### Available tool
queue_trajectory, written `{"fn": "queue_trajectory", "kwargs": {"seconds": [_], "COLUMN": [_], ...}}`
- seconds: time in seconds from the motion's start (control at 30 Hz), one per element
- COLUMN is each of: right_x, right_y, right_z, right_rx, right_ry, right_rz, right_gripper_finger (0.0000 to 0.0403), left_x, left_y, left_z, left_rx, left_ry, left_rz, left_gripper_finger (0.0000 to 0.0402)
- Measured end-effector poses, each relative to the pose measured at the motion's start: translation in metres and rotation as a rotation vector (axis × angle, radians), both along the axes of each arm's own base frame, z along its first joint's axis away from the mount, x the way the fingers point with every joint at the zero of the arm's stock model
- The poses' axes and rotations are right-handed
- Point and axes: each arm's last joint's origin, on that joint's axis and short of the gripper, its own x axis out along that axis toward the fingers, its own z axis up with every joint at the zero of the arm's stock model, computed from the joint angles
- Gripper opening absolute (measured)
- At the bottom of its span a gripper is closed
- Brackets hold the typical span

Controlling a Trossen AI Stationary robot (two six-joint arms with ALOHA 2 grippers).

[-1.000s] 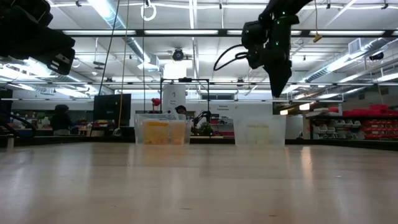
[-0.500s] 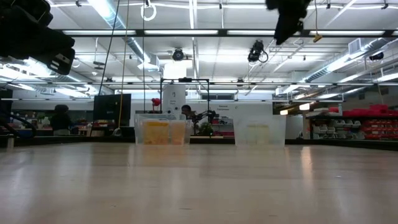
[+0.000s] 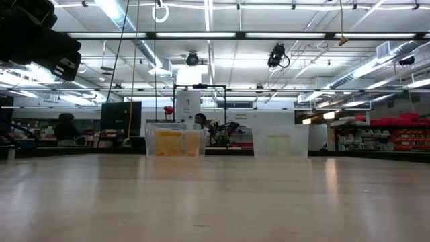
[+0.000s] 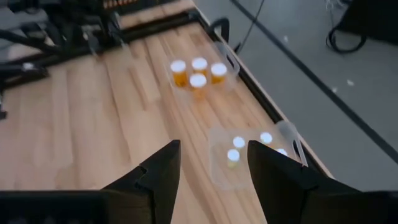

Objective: Pick and place medicine bottles into bin by pill shape (circle, oval)
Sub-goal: Return to Home Position

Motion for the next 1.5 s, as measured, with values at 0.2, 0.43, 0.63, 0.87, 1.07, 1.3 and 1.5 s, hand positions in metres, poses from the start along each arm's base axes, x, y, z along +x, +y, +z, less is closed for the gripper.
{"fn": "queue_trajectory", "kwargs": {"seconds": [0.2,0.43,0.63,0.87,1.07,1.3,1.5], "right_x": [-0.022,-0.034,-0.036,-0.039,-0.042,-0.037,-0.019], "right_y": [0.013,0.022,0.024,0.030,0.034,0.038,0.042], "right_z": [0.005,-0.020,-0.063,-0.119,-0.152,-0.177,-0.198], "right_rx": [-0.014,-0.015,-0.042,-0.006,0.027,0.078,0.164], "right_ry": [-0.083,-0.175,-0.294,-0.409,-0.477,-0.578,-0.684], "right_rz": [0.030,0.074,0.094,0.190,0.246,0.348,0.432], "right_gripper_finger": [0.0193,0.0193,0.0193,0.0193,0.0192,0.0170,0.0158], "left_x": [0.000,0.000,0.000,0.000,0.000,0.000,0.000], "left_y": [0.000,0.000,0.000,0.000,0.000,0.000,0.000], "left_z": [0.000,0.000,0.000,0.000,0.000,0.000,0.000], "left_rx": [0.000,0.000,0.000,0.000,0.000,0.000,0.000], "left_ry": [0.000,0.000,0.000,0.000,0.000,0.000,0.000], "left_rz": [0.001,0.000,0.000,0.000,0.000,0.000,0.000], "left_gripper_finger": [0.0023,0.0034,0.0038,0.0029,0.0026,0.0036,0.0030]}}
